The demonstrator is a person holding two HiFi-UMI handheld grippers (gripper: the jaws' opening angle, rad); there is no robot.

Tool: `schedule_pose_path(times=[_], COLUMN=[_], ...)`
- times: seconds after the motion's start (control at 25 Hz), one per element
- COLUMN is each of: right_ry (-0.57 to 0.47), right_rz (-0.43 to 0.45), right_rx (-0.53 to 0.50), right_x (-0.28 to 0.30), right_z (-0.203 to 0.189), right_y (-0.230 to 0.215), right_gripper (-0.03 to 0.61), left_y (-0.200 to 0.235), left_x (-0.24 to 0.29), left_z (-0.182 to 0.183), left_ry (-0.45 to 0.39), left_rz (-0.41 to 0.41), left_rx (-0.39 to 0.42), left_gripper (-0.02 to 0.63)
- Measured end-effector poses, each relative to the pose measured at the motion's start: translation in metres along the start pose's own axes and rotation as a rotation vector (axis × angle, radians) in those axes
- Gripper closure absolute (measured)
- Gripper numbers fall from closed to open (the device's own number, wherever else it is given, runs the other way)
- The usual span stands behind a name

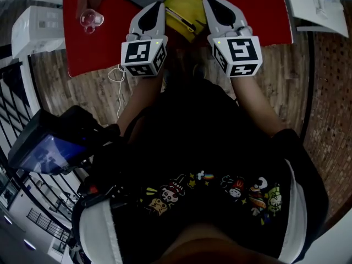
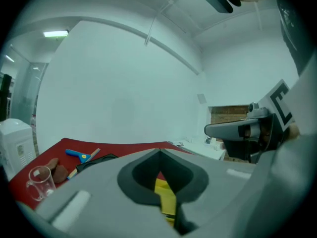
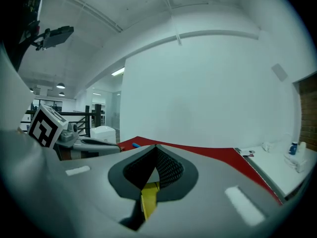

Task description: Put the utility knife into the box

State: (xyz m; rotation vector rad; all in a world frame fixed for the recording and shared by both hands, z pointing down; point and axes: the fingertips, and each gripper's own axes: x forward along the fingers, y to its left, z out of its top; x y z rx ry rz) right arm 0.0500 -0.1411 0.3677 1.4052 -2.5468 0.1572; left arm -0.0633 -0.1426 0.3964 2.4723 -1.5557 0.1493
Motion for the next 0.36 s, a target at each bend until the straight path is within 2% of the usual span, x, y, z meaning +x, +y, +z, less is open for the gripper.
schedule_pose_path(times=[0.12, 0.36], right_ry=[-0.001, 0.019], right_rz=[-0.005, -0.022], right_rx=[0.006, 0.012], right_x=[0.009, 0.009], right_z=[-0.009, -0.024], right_y=[0.004, 0.012], right_gripper=[0.557, 0.557], left_y=[0.008, 0.008], left_x=[-0.001, -0.003], left_z=[-0.002, -0.016], left_ry=[0.003, 0.011], left_rz=[0.022, 0.008], left_rx=[0.026, 0.029], left_gripper=[0.614, 0.614])
